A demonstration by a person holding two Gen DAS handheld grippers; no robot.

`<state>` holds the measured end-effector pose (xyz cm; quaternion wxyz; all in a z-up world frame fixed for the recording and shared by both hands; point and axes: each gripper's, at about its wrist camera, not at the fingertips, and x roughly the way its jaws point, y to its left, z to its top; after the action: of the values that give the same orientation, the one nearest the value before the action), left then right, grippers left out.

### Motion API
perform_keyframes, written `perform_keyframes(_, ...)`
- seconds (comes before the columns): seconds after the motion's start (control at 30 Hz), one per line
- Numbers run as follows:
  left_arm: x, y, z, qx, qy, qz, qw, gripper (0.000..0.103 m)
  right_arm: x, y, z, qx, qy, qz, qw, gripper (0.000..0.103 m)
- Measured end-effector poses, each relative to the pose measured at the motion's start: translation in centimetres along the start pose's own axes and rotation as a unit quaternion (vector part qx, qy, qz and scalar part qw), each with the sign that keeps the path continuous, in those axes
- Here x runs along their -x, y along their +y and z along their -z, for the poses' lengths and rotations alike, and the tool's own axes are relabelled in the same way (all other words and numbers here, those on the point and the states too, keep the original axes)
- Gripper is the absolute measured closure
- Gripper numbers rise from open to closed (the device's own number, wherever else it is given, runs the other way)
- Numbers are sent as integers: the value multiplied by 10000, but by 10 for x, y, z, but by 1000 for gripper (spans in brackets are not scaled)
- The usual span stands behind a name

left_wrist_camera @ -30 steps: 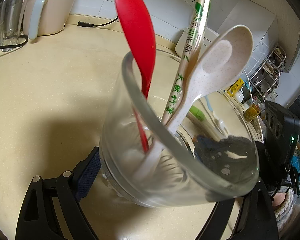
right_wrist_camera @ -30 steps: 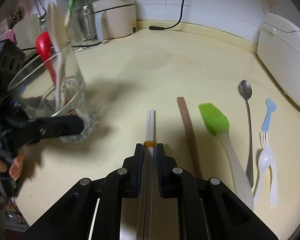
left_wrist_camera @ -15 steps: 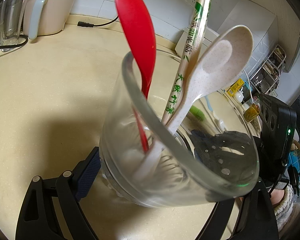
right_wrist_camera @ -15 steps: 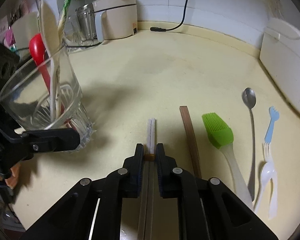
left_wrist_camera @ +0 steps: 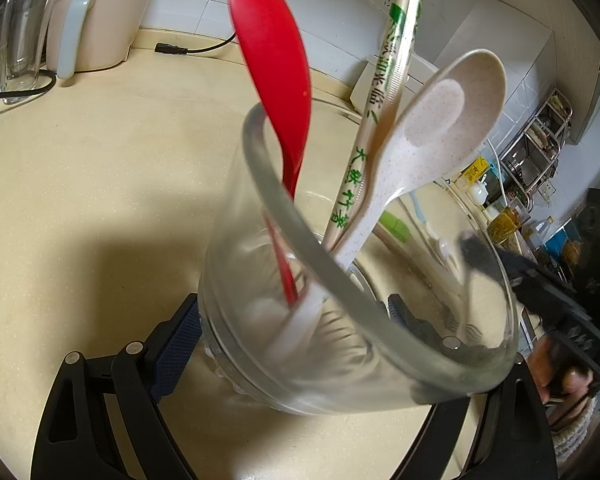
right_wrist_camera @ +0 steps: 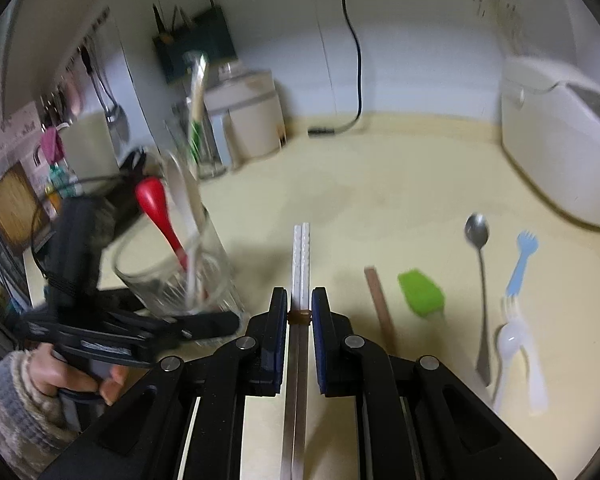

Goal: Organize utensils
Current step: 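Lift the white chopsticks with the right tool toward the held glass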

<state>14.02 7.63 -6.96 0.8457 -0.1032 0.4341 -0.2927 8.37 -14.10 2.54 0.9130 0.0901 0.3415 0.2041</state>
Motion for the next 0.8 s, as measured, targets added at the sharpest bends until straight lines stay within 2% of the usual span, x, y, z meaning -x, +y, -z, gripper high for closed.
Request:
perform_keyframes(0.27, 0, 0, 0, 0, -1, 0, 10000, 12, 35, 3, -12, -19, -601, 122, 9981, 91)
perform_keyframes(0.8, 0, 0, 0, 1, -1, 2, 10000, 12, 65, 9, -24, 95, -920, 175, 9956, 91)
